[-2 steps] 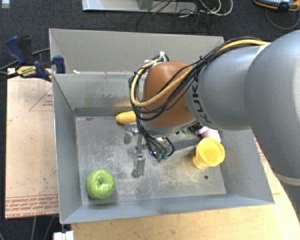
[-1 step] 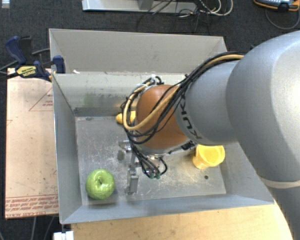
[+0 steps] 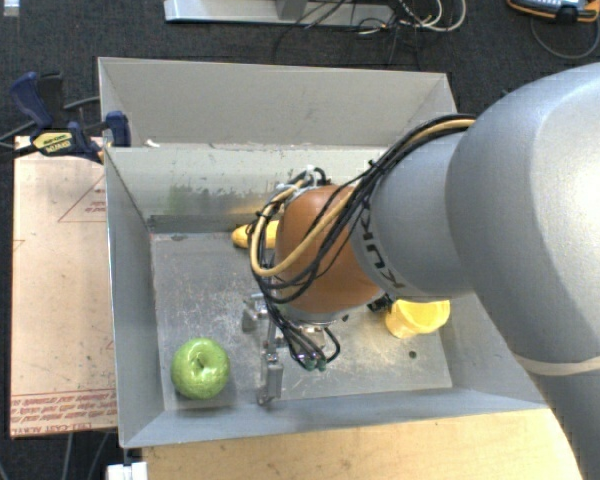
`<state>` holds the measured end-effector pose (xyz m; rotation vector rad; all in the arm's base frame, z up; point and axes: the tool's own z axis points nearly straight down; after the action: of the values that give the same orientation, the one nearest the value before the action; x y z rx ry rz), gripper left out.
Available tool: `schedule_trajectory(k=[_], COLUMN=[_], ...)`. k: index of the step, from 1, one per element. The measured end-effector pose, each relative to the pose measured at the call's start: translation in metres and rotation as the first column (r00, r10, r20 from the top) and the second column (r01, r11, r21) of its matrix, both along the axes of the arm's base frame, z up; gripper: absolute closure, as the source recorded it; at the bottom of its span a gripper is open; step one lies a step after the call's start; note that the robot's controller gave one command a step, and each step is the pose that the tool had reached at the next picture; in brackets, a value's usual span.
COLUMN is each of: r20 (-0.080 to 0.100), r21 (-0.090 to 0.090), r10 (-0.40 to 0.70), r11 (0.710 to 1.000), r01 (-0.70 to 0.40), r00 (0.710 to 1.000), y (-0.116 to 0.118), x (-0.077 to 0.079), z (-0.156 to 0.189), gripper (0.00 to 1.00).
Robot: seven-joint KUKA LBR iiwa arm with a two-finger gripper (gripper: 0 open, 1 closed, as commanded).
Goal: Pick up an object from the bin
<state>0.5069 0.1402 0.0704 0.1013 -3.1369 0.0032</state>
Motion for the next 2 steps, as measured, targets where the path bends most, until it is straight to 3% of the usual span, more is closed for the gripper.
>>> schedule_trajectory(k=[1,2], r20=[0.008,0.008], r21=[0.008,0.010], r10=[0.155,0.184], r11=[0.988,0.983], r01=[-0.155,-0.184], r00=[0.988,0.983], y=[0.065,0.098], x=[0.004,0.001], z=[0.000,0.001], gripper=[0.00,0.00])
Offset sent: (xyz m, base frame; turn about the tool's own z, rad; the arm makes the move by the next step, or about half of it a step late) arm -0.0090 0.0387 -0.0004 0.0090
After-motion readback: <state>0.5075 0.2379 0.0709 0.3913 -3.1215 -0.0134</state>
